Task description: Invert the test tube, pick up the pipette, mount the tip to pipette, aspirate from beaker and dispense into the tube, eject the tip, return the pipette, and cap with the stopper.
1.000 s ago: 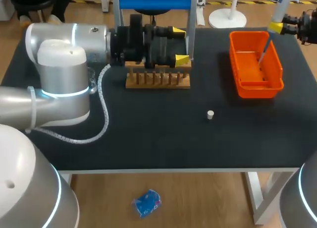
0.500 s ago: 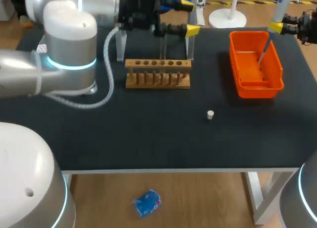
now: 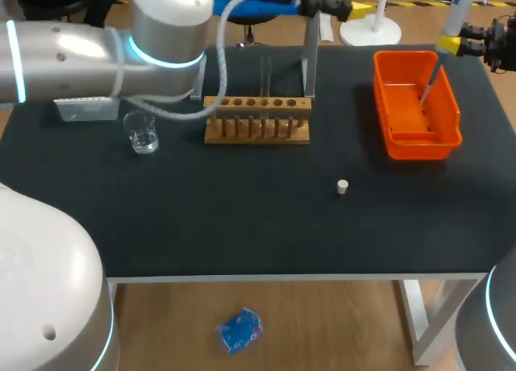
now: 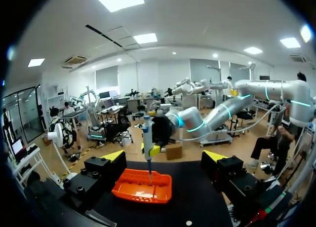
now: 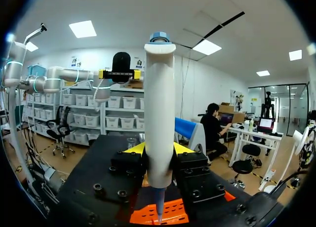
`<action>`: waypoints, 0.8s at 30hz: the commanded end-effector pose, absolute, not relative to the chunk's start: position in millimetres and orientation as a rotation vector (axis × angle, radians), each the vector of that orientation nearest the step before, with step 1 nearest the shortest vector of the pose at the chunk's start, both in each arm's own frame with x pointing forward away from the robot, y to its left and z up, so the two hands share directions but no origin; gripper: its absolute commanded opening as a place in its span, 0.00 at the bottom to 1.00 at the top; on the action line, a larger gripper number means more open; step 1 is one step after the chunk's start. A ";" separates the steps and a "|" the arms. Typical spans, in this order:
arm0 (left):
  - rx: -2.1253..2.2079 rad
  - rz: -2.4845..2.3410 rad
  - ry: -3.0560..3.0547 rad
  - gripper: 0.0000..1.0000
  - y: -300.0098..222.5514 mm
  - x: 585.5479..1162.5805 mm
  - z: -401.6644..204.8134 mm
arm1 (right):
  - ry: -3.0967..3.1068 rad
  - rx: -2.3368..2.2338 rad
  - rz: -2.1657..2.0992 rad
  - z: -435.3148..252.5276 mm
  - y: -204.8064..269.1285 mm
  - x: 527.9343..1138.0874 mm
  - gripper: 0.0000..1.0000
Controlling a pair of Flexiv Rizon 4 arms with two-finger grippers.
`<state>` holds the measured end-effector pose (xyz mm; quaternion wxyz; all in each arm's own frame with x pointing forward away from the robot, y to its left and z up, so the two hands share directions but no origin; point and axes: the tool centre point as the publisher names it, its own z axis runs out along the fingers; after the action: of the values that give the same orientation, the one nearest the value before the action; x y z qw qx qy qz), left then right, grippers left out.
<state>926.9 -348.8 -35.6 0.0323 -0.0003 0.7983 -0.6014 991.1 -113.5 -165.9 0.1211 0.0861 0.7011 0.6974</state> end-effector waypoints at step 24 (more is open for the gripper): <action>-0.070 -1.660 2.592 0.00 -390.5 958.8 -30.5 | 2.050 0.248 2.037 -165.9 -114.5 991.4 0.00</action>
<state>946.7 -371.6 -34.9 0.0380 -0.0225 0.8262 -0.5617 991.1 -113.5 -166.0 0.1211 0.0861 0.7011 0.6974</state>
